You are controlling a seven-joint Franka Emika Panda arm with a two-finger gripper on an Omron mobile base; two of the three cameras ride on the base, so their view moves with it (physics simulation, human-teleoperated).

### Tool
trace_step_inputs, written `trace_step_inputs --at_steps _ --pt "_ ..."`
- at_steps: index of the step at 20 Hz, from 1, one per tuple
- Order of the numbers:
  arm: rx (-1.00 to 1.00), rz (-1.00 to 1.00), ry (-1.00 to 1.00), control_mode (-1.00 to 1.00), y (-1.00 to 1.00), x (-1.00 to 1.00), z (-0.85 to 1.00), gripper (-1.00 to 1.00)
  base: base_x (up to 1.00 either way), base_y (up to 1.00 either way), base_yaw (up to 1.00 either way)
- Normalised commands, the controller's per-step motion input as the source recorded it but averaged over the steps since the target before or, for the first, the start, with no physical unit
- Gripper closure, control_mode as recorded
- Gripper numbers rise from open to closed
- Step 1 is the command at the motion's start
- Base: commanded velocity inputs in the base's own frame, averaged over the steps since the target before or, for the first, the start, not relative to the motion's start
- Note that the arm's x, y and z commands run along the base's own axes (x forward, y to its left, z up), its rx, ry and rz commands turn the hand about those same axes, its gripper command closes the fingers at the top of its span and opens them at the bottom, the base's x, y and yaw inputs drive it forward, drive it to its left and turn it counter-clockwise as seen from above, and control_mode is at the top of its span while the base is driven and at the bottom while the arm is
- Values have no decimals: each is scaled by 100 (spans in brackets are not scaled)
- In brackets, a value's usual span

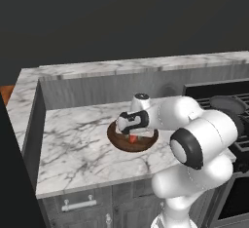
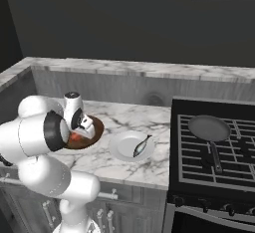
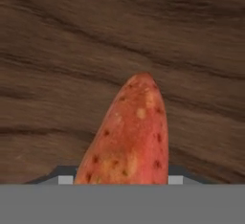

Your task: Place the fish on the plate and place the sweet potato on the same plate.

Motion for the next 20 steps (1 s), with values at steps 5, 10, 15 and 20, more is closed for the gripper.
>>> trace_step_inputs --at_steps 5,10,15,20 --pt "10 6 0 -100 -25 -21 63 100 0 0 0" --pt "8 2 0 -100 -24 -18 66 100 0 0 0" --pt "2 6 0 -100 -28 -21 64 100 0 0 0" --pt "0 5 0 -100 -36 -25 41 100 0 0 0"
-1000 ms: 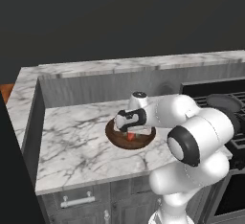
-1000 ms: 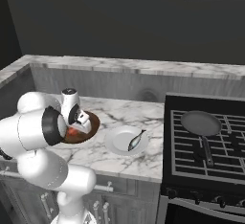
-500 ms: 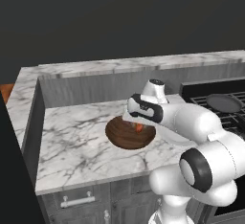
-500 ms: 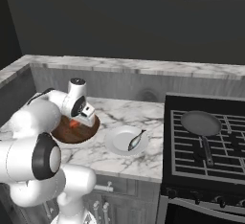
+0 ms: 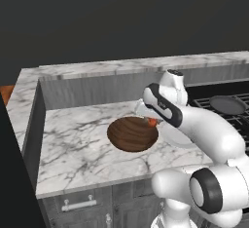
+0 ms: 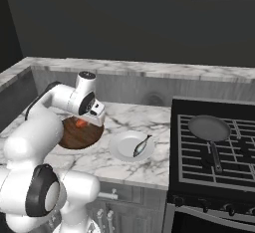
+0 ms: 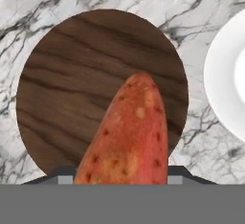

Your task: Place the fish on the plate and place the sweet potato on the same plate.

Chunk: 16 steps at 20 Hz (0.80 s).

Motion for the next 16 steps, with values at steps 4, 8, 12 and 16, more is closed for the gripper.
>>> trace_step_inputs --at_steps 4,8,12,16 --pt "0 2 0 -100 -39 -23 31 100 0 0 0" --pt "0 3 0 -100 -40 -24 25 100 0 0 0" --pt "0 5 0 -100 -41 -27 15 100 0 0 0" --pt "0 5 0 -100 -34 -21 6 100 0 0 0"
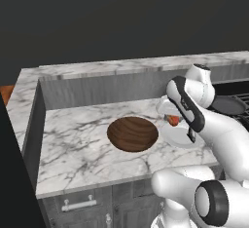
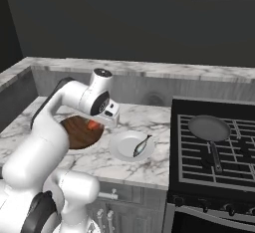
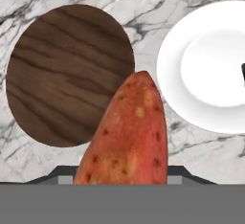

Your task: Place the fish on the plate and place the sweet potato on the same plate.

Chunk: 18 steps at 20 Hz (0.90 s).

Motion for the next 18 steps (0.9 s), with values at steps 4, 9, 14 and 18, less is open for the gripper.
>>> trace_step_inputs --at_steps 4,9,14,18 --pt "0 3 0 -100 -29 -18 0 100 0 0 0" --pt "0 0 0 -100 -28 -4 0 100 0 0 0" --pt "0 0 4 -100 -30 -1 -8 100 0 0 0" --pt "0 0 5 -100 -39 0 -12 100 0 0 0"
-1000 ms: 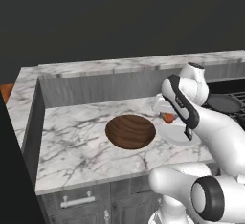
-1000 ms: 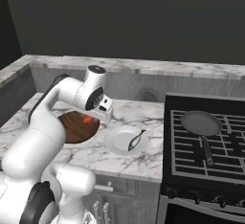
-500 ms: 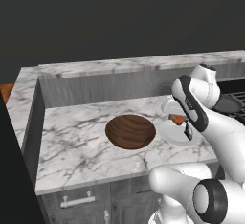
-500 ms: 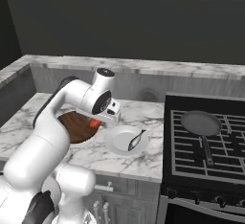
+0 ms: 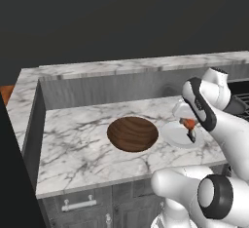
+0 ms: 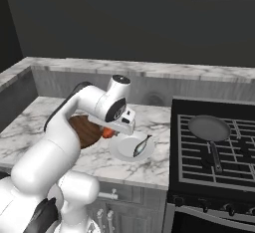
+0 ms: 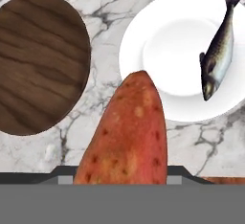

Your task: Place the fish on the plate and place the sweet potato on the same plate.

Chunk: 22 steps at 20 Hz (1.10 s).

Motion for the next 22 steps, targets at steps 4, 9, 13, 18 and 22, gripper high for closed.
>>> trace_step_inputs --at_steps 4,9,13,18,22 --pt "0 -4 2 -100 -7 0 -26 100 0 0 0" --pt "0 -2 1 -100 -2 1 -29 100 0 0 0" --pt "-2 0 1 -100 -7 5 -30 100 0 0 0" --pt "-2 0 2 -100 -12 12 -22 100 0 0 0" --pt "-5 0 3 -100 -17 20 -15 100 0 0 0"
